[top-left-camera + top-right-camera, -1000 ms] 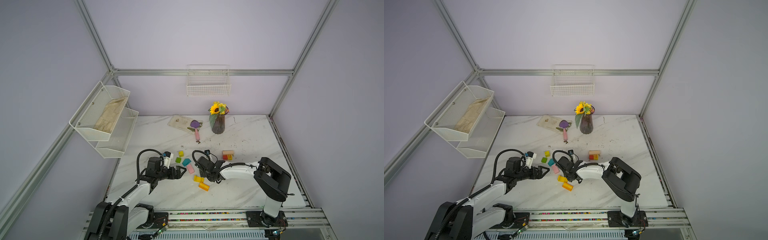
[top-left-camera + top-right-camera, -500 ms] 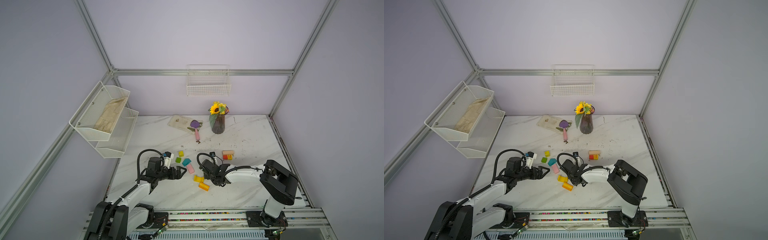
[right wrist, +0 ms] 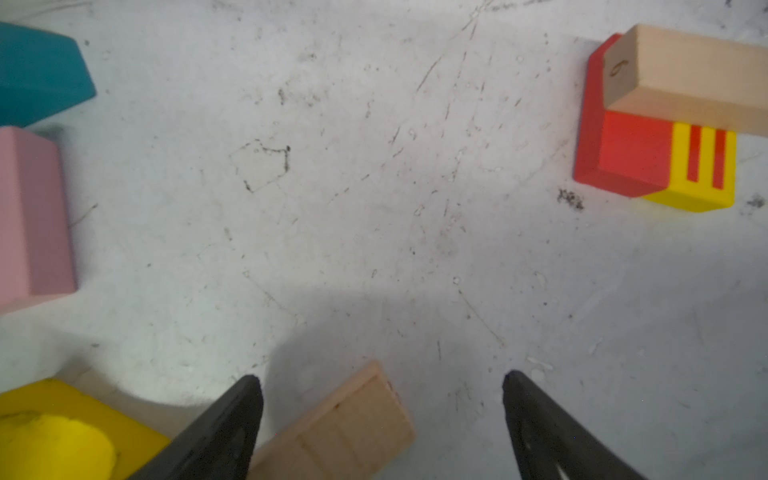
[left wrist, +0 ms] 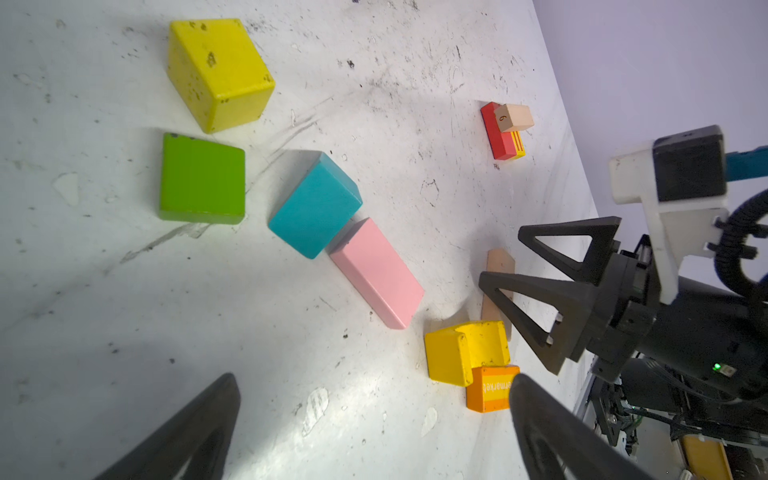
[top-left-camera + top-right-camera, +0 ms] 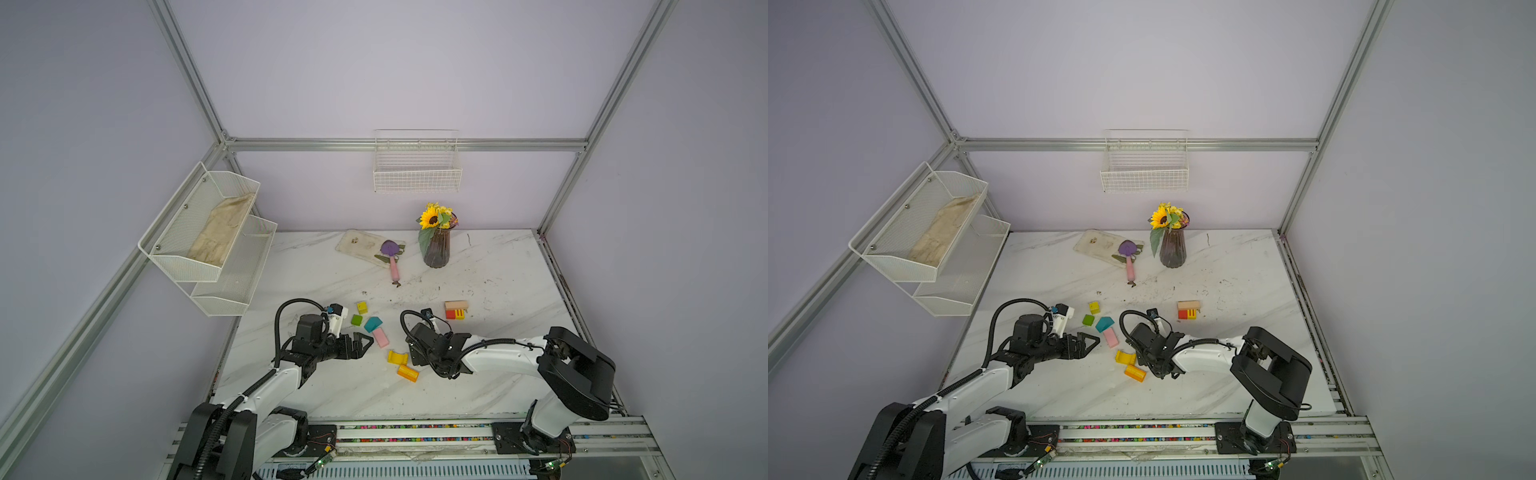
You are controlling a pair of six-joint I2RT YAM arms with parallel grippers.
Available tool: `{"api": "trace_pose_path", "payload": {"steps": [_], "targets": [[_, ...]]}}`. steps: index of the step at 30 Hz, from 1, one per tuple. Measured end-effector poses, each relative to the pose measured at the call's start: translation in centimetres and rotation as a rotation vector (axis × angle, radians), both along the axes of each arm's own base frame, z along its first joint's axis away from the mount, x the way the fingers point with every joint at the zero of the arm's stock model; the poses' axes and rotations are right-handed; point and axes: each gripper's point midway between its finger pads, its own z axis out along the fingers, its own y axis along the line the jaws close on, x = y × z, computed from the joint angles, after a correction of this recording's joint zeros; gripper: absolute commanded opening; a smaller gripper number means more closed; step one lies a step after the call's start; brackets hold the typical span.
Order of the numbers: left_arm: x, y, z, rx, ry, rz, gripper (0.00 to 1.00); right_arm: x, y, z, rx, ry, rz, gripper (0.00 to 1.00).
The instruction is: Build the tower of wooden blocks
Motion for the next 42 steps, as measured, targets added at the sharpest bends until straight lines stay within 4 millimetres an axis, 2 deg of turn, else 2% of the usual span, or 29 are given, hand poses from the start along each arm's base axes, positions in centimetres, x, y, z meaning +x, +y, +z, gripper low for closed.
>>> {"api": "trace_pose_path", "payload": {"steps": [7,12,19,25,30,35,42], "targets": [[0.2,-0.1,0.1,0.005,0.0,-0.002,1.0,-1.9,0.9,0.8,0.045,-0.016,0.1,0.97],[0.5,-0.2,0.4,0.004,-0.008,-0.002,1.0,-2.7,1.5,2.1,0.082,-0.041,0.136,0.91],[0.5,-0.3,0.5,0.004,-0.009,-0.005,1.0,-4.4,1.3,1.8,0.03,-0.047,0.153,0.85],[0.5,-0.3,0.5,0.004,-0.009,-0.006,1.0,-4.2,0.5,1.2,-0.002,-0.052,0.117,0.84],[0.5,-0.3,0.5,0.004,-0.009,-0.006,1.0,-4.0,0.0,-0.7,-0.064,-0.035,0.092,0.84],[0.5,-0.3,0.5,0.004,-0.009,-0.006,1.0,-3.1,0.9,-0.6,-0.067,-0.06,0.07,0.84],[0.5,-0.4,0.5,0.005,-0.009,-0.009,1.0,-2.1,0.1,-0.4,-0.081,-0.09,0.019,0.84]]}}
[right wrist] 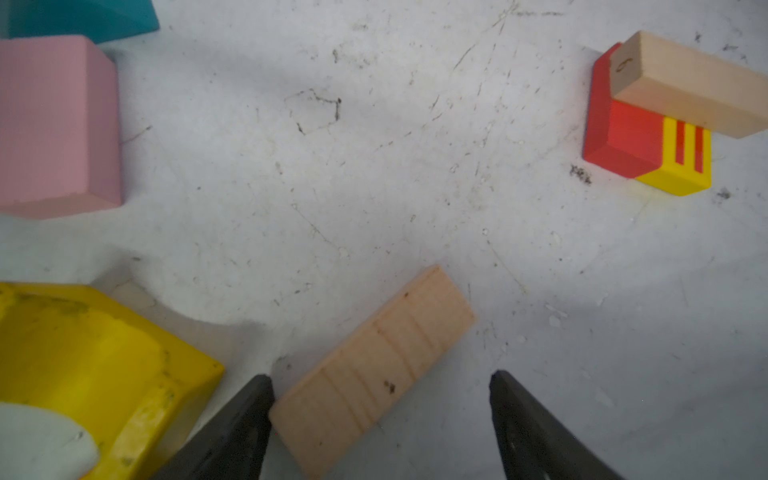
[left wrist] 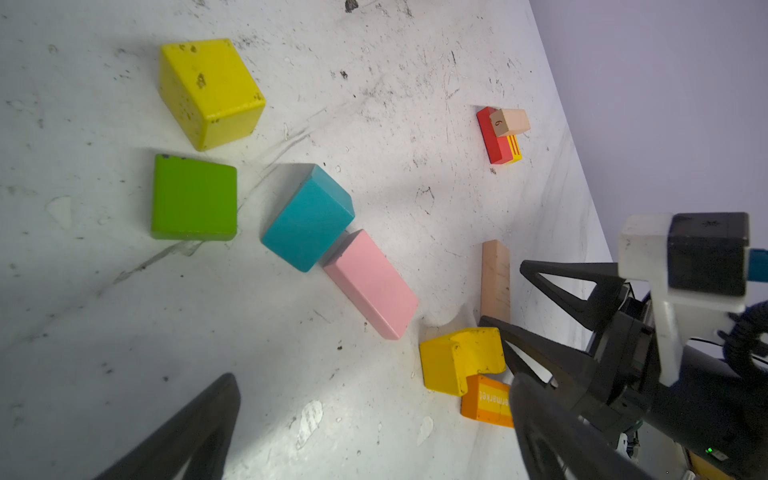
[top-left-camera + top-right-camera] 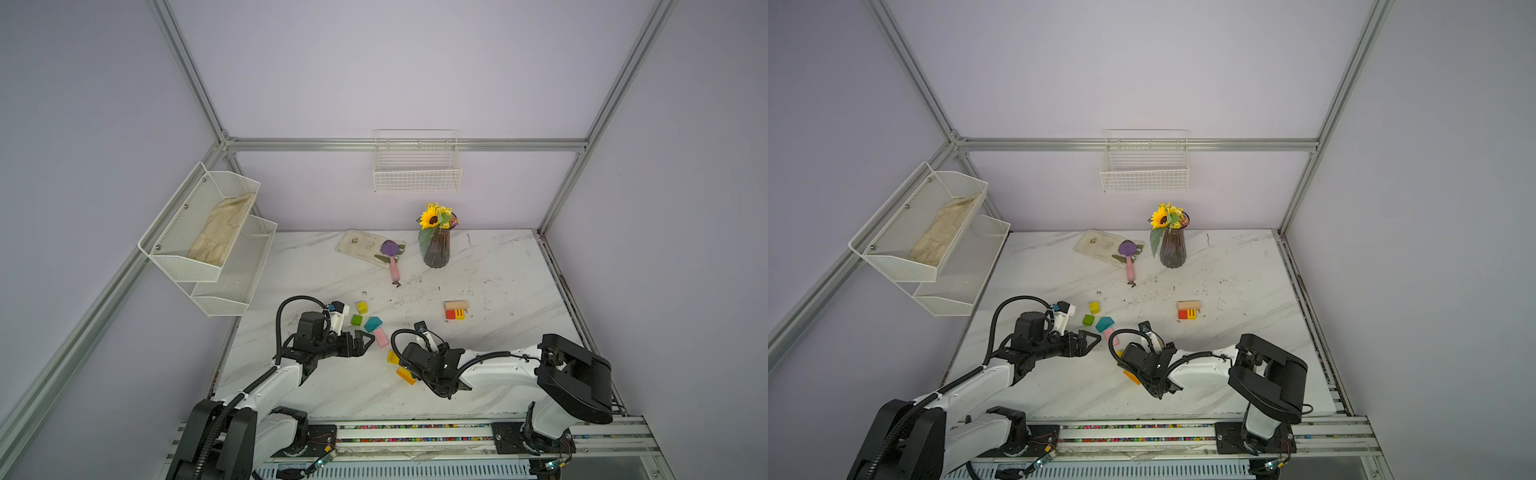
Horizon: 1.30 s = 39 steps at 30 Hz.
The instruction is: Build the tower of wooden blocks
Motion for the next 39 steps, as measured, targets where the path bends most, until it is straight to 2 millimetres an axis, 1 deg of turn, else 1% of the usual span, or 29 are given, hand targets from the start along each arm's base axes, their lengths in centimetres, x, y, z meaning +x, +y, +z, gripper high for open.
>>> {"api": "trace_pose_path", "payload": {"steps": [3,6,11,12,13,15,18,20,21,26,32,35,37,39], "targets": [[-0.1,-0.1,0.0,0.0,-0.001,-0.004,1.0,0.7,-0.7,0.0,-0.001,-0.001,-0.031,0.84],[-0.1,-0.1,0.0,0.001,-0.001,-0.006,1.0,1.1,-0.8,-0.1,0.006,-0.001,-0.036,0.85],[-0.1,-0.1,0.0,0.001,-0.001,-0.006,1.0,0.3,-0.7,-0.2,0.042,0.022,-0.017,0.84],[-0.1,-0.1,0.0,0.001,-0.001,-0.006,1.0,0.0,-0.7,-0.2,0.048,0.029,-0.012,0.82],[-0.1,-0.1,0.0,0.001,-0.001,-0.006,1.0,-0.3,-0.6,-0.2,0.055,0.036,-0.006,0.79],[-0.1,-0.1,0.0,0.001,-0.001,-0.007,1.0,-1.2,-0.3,-0.4,0.077,0.053,0.009,0.7],[-0.1,-0.2,0.0,0.001,-0.001,-0.007,1.0,-2.2,0.4,-0.6,0.118,0.07,0.029,0.53],[-0.1,-0.2,0.0,0.001,-0.001,-0.008,1.0,-2.6,1.0,-0.7,0.144,0.078,0.039,0.45],[-0.1,-0.2,0.0,0.001,-0.001,-0.009,1.0,-2.7,1.2,-0.7,0.155,0.081,0.037,0.42],[-0.2,-0.3,0.0,0.001,-0.002,-0.013,1.0,-2.5,1.9,-0.8,0.174,0.076,0.028,0.32],[-0.2,-0.3,0.0,0.001,-0.002,-0.013,1.0,-1.3,3.5,-0.8,0.171,0.041,0.007,0.31],[-0.2,-0.3,0.0,0.001,-0.001,-0.014,1.0,-0.9,3.7,-0.7,0.164,0.029,0.0,0.31],[-0.2,-0.3,0.0,0.001,-0.002,-0.014,1.0,-0.8,3.6,-0.7,0.158,0.02,-0.005,0.36],[-0.2,-0.3,0.0,0.001,-0.002,-0.014,1.0,-0.7,3.2,-0.6,0.144,0.013,-0.014,0.46]]}}
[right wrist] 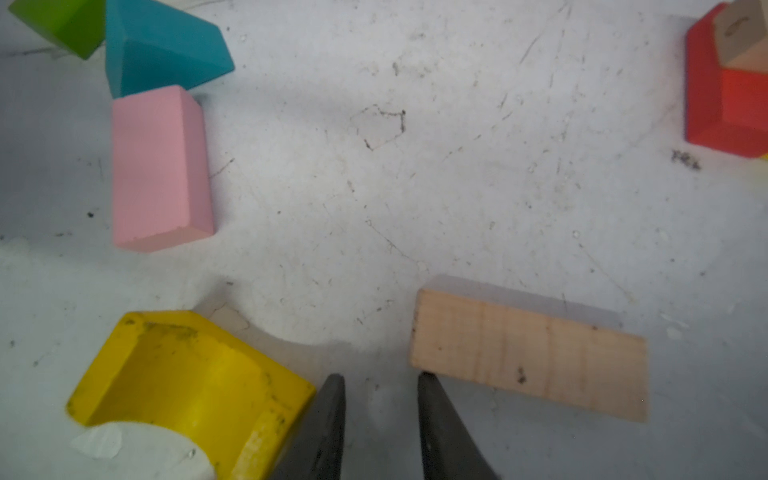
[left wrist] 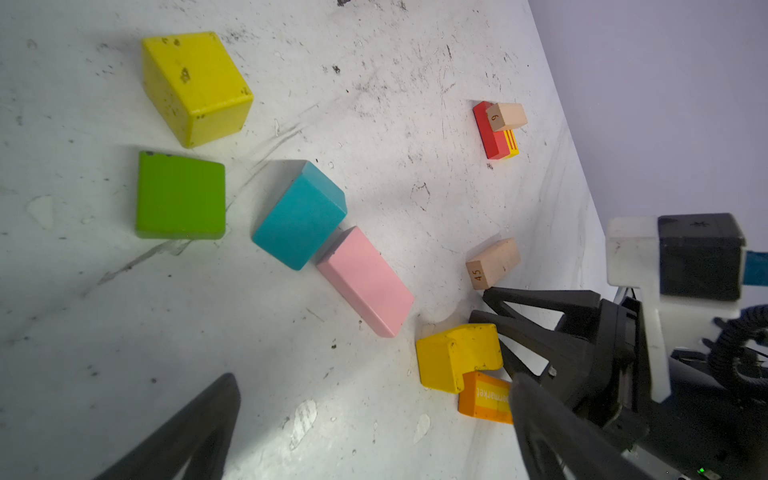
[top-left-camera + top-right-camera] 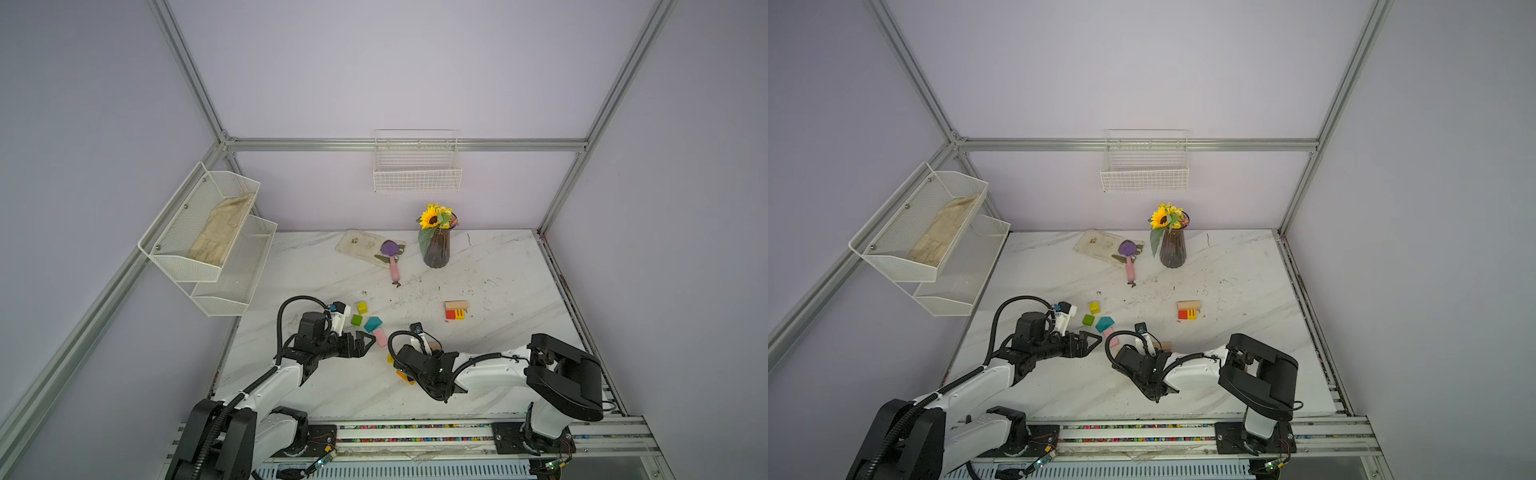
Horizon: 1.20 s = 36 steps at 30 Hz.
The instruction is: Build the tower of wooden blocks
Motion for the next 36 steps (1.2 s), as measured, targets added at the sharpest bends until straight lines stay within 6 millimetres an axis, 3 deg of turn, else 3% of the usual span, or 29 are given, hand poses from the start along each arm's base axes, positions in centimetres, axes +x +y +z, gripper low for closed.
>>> {"api": "trace_pose_path", "payload": {"steps": [3,15,24,29,36], "targets": [[0.0,0.0,0.0,0.0,0.0,0.0,1.0,-0.2,-0.7,0.1,-0.021,0.004,-0.006,0.59],[-0.1,-0.1,0.0,0.005,-0.006,-0.011,1.0,-0.9,-3.0,2.0,-0.017,0.006,-0.037,0.97],[-0.1,-0.1,0.0,0.007,-0.01,-0.014,1.0,0.8,-2.7,0.7,-0.081,-0.005,-0.106,0.97],[-0.1,-0.1,0.0,0.007,-0.01,-0.014,1.0,2.4,-3.5,0.6,-0.1,-0.026,-0.183,0.97],[-0.1,-0.2,0.0,0.007,-0.01,-0.015,1.0,2.6,-4.6,0.8,-0.125,-0.042,-0.218,0.97]]}}
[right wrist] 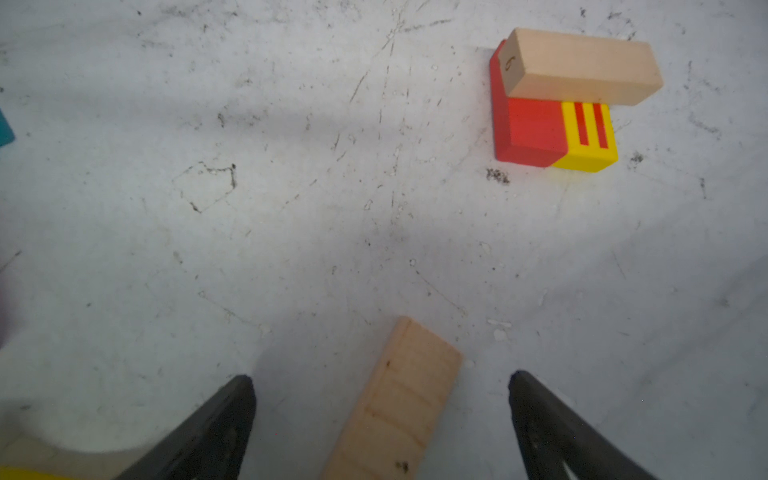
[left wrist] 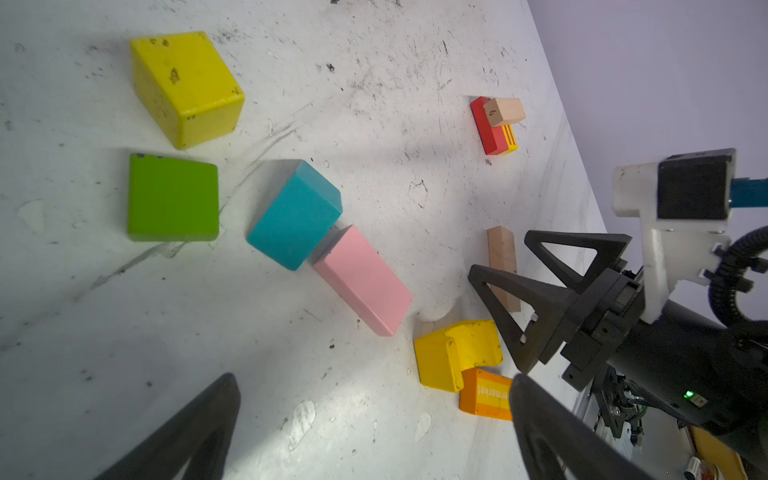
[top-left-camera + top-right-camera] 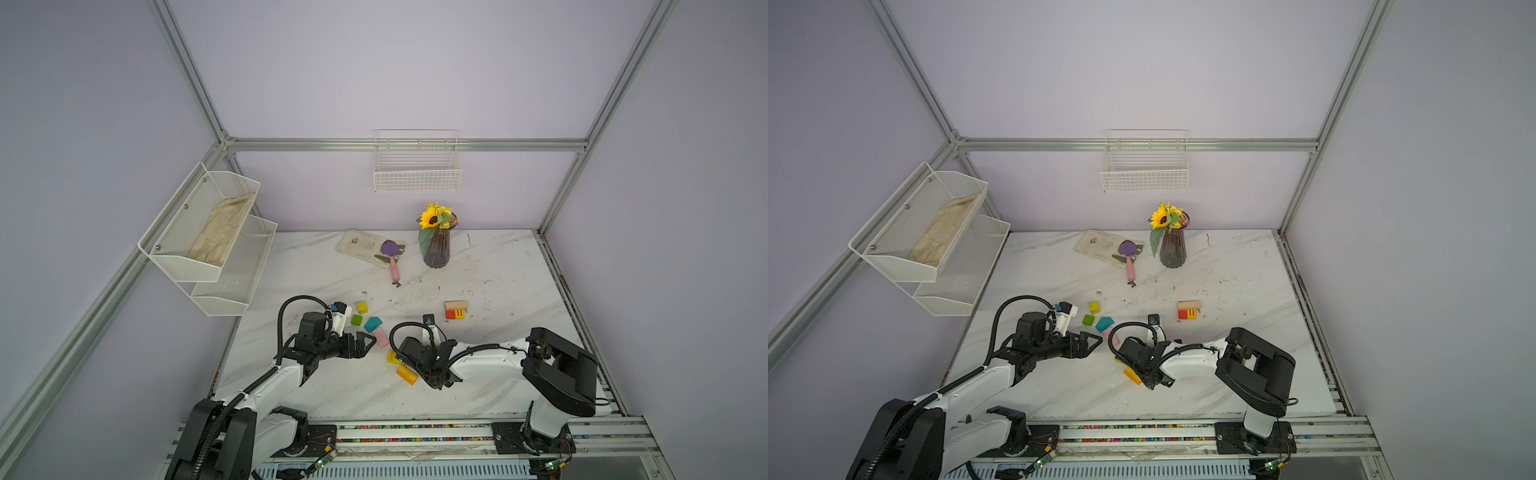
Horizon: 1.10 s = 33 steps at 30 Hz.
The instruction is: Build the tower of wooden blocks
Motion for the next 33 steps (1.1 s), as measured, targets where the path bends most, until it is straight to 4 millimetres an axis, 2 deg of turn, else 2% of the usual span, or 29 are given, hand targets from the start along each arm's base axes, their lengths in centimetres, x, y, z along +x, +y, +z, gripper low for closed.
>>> {"api": "trace_pose_path", "payload": {"steps": [2,7,13,19,26,33], "targets": [[0.0,0.0,0.0,0.0,0.0,0.0,1.0,0.0,-0.1,0.0,-0.001,-0.001,-0.002,0.97],[0.0,0.0,0.0,0.001,0.0,0.001,1.0,-0.4,-0.8,0.0,0.001,0.003,-0.005,0.9],[0.0,-0.1,0.0,0.002,0.0,-0.003,1.0,-2.0,-1.4,0.3,0.068,0.036,0.038,0.76],[0.0,-0.1,0.0,0.002,0.0,-0.003,1.0,-3.8,0.7,0.2,0.155,0.079,0.117,0.55],[-0.1,-0.1,0.0,0.002,-0.001,-0.004,1.0,-4.4,2.1,-0.6,0.191,0.114,0.151,0.47],[-0.1,-0.1,0.0,0.003,-0.002,-0.004,1.0,-4.0,3.4,-0.7,0.193,0.11,0.153,0.41]]}}
